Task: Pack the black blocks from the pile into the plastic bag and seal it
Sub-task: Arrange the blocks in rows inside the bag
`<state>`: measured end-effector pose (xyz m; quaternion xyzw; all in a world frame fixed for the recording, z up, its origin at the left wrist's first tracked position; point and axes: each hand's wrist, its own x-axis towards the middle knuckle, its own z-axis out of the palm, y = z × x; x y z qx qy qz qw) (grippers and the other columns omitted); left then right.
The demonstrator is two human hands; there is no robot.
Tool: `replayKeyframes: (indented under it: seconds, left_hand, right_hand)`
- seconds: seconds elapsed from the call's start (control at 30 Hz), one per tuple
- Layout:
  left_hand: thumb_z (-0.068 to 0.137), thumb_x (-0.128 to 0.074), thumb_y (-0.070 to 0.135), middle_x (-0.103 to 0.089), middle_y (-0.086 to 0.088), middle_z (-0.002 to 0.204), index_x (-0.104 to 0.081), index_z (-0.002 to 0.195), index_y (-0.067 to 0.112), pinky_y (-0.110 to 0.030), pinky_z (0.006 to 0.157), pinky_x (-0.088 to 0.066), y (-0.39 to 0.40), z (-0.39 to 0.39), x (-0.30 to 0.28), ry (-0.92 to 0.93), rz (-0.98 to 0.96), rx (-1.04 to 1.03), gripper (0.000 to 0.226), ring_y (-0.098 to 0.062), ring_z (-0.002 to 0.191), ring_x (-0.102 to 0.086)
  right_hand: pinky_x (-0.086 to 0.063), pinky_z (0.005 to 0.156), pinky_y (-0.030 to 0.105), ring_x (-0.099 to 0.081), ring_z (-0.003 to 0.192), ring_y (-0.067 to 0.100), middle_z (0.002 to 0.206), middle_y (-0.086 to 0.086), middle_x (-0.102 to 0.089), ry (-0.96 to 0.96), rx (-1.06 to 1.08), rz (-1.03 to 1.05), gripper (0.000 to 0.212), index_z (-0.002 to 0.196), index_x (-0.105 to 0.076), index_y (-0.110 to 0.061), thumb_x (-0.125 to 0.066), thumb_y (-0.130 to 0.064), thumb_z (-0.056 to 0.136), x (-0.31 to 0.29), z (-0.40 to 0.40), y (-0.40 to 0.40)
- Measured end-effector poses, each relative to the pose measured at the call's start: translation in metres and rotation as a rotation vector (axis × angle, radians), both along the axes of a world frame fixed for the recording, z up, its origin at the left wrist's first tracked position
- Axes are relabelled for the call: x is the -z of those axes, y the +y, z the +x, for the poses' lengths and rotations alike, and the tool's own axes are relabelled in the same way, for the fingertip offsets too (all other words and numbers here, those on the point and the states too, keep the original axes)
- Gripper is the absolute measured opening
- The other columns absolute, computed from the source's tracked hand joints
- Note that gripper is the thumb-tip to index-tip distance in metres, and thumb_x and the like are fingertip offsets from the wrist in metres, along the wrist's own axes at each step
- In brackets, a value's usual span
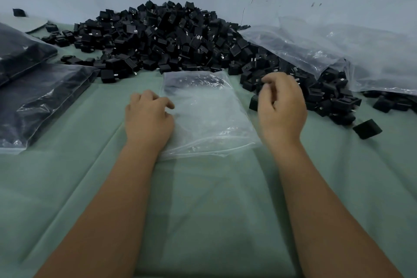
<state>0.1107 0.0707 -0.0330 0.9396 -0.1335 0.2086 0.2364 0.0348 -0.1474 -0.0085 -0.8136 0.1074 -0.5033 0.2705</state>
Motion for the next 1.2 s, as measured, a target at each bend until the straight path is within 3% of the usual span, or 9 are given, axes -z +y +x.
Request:
replayKeyframes:
  seconds: [0.1, 0.23, 0.43, 0.63, 0.77, 0.83, 0.93, 1.07, 1.2]
  left_hand:
    - [0.084, -0.063, 0.013, -0.06, 0.001, 0.1, -0.074, 0.097, 0.019, -0.037, 0.089, -0.042, -0.008, -0.007, -0.004, -0.021, -0.108, 0.29, 0.018, -0.024, 0.104, -0.051]
    - [0.073, -0.054, 0.063, -0.059, 0.012, 0.101, -0.067, 0.108, 0.039, -0.037, 0.094, -0.045, -0.009, -0.012, -0.004, 0.198, -0.041, 0.508, 0.044, -0.01, 0.104, -0.052]
    - [0.049, -0.066, 0.08, -0.056, 0.014, 0.107, -0.051, 0.106, 0.042, -0.032, 0.094, -0.045, -0.008, -0.012, -0.004, 0.379, -0.136, 0.567, 0.07, -0.005, 0.105, -0.053]
    - [0.047, -0.076, 0.072, -0.053, 0.016, 0.117, -0.046, 0.107, 0.045, -0.013, 0.086, -0.037, -0.002, -0.014, -0.007, 0.476, -0.14, 0.602, 0.073, 0.008, 0.112, -0.048]
    - [0.06, -0.087, 0.053, -0.054, 0.019, 0.116, -0.051, 0.107, 0.042, -0.005, 0.086, -0.036, -0.001, -0.014, -0.007, 0.508, -0.137, 0.649, 0.06, 0.013, 0.111, -0.048]
    - [0.071, -0.082, 0.046, -0.06, 0.014, 0.111, -0.059, 0.101, 0.037, -0.014, 0.09, -0.042, -0.003, -0.014, -0.006, 0.466, -0.153, 0.632, 0.038, 0.004, 0.106, -0.054]
    - [0.086, -0.071, 0.03, -0.07, 0.011, 0.094, -0.069, 0.087, 0.029, -0.024, 0.08, -0.049, -0.007, -0.016, -0.009, 0.424, -0.271, 0.552, 0.002, -0.001, 0.088, -0.063]
    - [0.084, -0.064, 0.005, -0.058, 0.02, 0.051, -0.065, 0.053, 0.038, -0.015, 0.054, -0.038, -0.009, -0.016, -0.009, 0.418, -0.361, 0.492, 0.045, 0.004, 0.049, -0.048]
    - [0.08, -0.06, -0.001, -0.068, 0.009, 0.065, -0.071, 0.062, 0.029, -0.023, 0.064, -0.047, -0.008, -0.015, -0.012, 0.359, -0.4, 0.427, 0.037, -0.003, 0.062, -0.059]
  right_hand:
    - [-0.047, 0.09, 0.039, -0.049, 0.11, 0.02, 0.117, -0.003, -0.056, 0.227, -0.053, 0.081, 0.043, 0.13, -0.055, -0.023, -0.05, -0.012, 0.089, 0.016, 0.011, -0.021]
    - [-0.021, 0.112, 0.035, -0.023, 0.136, 0.022, 0.154, -0.004, -0.03, 0.571, -0.069, -0.029, 0.059, 0.149, -0.029, -0.033, -0.049, -0.024, 0.095, 0.032, 0.02, -0.025]
    - [-0.029, 0.103, 0.035, -0.036, 0.124, 0.027, 0.134, 0.006, -0.047, 0.544, 0.079, -0.018, 0.046, 0.141, -0.045, -0.02, -0.053, -0.029, 0.096, 0.034, 0.021, -0.029]
    - [-0.037, 0.082, 0.022, -0.052, 0.11, 0.022, 0.124, 0.006, -0.048, 0.455, 0.06, 0.171, 0.039, 0.13, -0.057, -0.014, -0.056, -0.016, 0.091, 0.028, 0.017, -0.025]
    - [-0.037, 0.077, 0.003, -0.051, 0.089, 0.008, 0.112, 0.001, -0.044, 0.078, -0.015, 0.226, 0.041, 0.125, -0.06, -0.011, -0.062, -0.01, 0.084, 0.004, 0.01, -0.003]
    - [-0.044, 0.085, 0.011, -0.05, 0.09, 0.007, 0.108, 0.002, -0.042, -0.061, -0.159, 0.166, 0.038, 0.117, -0.064, -0.009, -0.063, -0.004, 0.079, -0.002, 0.004, 0.019]
    - [-0.048, 0.074, 0.017, -0.051, 0.083, 0.008, 0.103, -0.001, -0.046, -0.065, -0.34, -0.001, 0.029, 0.101, -0.064, -0.01, -0.064, -0.007, 0.072, -0.001, -0.006, 0.055]
    - [-0.045, 0.063, 0.034, -0.046, 0.077, 0.02, 0.088, 0.004, -0.05, -0.017, -0.495, -0.234, 0.023, 0.088, -0.054, -0.004, -0.059, -0.012, 0.067, 0.005, -0.009, 0.08]
    - [-0.045, 0.054, 0.031, -0.047, 0.075, 0.017, 0.094, -0.003, -0.045, 0.151, -0.551, -0.205, 0.029, 0.097, -0.047, -0.011, -0.061, -0.012, 0.072, 0.009, -0.011, 0.085]
